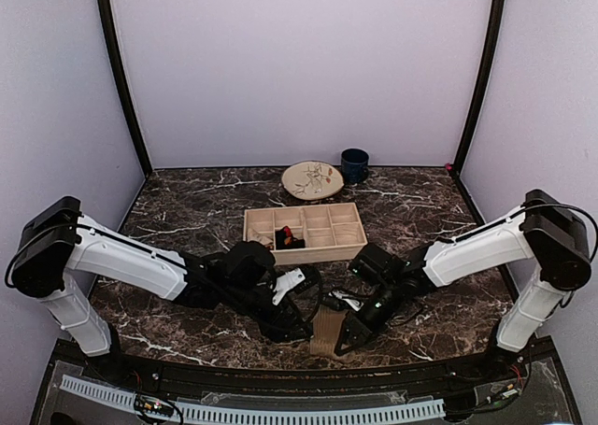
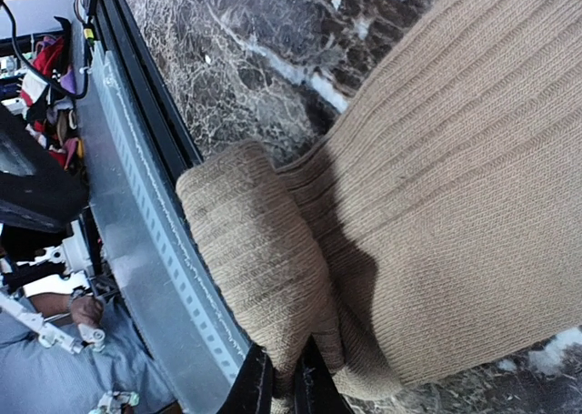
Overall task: Roll the socks
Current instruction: Roll the sock at the center of the board.
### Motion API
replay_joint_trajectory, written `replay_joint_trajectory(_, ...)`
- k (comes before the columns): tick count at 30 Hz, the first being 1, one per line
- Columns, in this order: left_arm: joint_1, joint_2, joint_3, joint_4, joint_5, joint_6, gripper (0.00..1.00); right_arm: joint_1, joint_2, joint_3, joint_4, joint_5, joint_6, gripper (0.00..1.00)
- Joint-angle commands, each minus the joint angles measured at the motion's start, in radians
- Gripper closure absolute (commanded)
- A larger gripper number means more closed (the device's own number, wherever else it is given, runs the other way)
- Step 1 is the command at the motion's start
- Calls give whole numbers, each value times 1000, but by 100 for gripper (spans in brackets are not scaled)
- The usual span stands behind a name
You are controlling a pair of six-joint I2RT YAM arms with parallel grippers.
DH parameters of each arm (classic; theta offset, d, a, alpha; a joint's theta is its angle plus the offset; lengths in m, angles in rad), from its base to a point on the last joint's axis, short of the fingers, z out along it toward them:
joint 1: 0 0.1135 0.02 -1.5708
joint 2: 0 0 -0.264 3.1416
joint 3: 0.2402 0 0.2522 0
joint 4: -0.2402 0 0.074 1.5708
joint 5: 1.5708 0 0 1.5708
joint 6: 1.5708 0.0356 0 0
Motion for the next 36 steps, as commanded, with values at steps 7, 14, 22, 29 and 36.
replay_joint_trajectory(7,-110,-24,31,-43,-198,176,33,-64,48,51,-82,-172,-24,93)
replay_joint_trajectory(14,-155,-6,67,-55,-210,235,33,-82,83,71,-154,-219,-57,93)
replay_joint_trajectory(22,-188,39,131,-79,-184,282,33,-84,111,50,-137,-252,-36,93)
replay_joint_trajectory(29,-208,31,124,-90,-183,306,36,-85,142,62,-129,-266,-27,93)
replay_joint_trajectory(36,-233,48,104,-84,-199,348,43,-94,155,64,-87,-296,13,93)
